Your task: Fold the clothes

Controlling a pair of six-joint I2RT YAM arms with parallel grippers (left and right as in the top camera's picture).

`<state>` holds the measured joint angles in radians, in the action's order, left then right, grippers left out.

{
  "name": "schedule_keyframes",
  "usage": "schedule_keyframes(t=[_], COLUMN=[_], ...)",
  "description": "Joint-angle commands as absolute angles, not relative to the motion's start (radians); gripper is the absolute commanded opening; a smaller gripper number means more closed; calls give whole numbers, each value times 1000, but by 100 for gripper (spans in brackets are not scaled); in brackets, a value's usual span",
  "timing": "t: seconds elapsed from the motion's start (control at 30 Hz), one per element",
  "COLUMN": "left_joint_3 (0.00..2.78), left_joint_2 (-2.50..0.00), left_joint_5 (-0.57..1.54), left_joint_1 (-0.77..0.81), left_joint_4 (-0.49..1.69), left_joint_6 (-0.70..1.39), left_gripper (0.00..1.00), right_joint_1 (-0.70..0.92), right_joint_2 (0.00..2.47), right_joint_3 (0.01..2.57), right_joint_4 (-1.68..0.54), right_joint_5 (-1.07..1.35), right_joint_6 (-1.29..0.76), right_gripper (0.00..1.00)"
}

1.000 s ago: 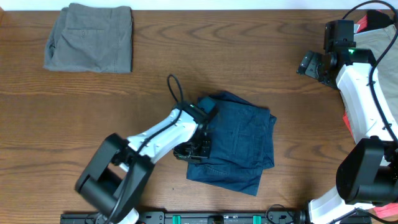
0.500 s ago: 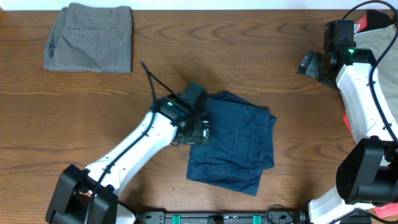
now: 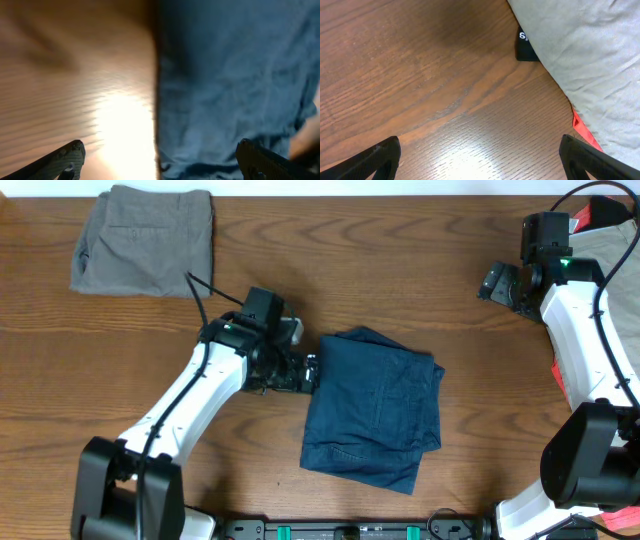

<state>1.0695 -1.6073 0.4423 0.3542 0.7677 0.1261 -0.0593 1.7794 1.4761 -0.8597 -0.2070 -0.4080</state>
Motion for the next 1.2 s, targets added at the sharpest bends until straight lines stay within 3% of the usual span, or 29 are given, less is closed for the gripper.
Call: schedule_keyframes(t=[0.0, 0.9, 1.0, 1.1, 1.17], left_joint_3=[1049, 1049, 1049, 1049, 1049], left_joint_2=[-1662, -1916, -1937, -1940, -1939], left_joint_5=[596, 700, 700, 699, 699], left_joint_1=[351, 425, 425, 425, 425], left_joint_4=[766, 612, 607, 598, 590], left_joint_6=[30, 46, 46, 46, 47], left_gripper=[98, 98, 80, 40, 25], right_joint_1=[-51, -51, -51, -51, -51], right_joint_2=[1757, 1757, 1757, 1757, 1757], right_joint_3=[1478, 1478, 1478, 1478, 1478], right_joint_4=[-860, -860, -860, -860, -860], right_joint_5=[-220, -220, -220, -220, -220], right_joint_6=[-395, -395, -395, -395, -395], right_gripper=[99, 99, 99, 99, 99])
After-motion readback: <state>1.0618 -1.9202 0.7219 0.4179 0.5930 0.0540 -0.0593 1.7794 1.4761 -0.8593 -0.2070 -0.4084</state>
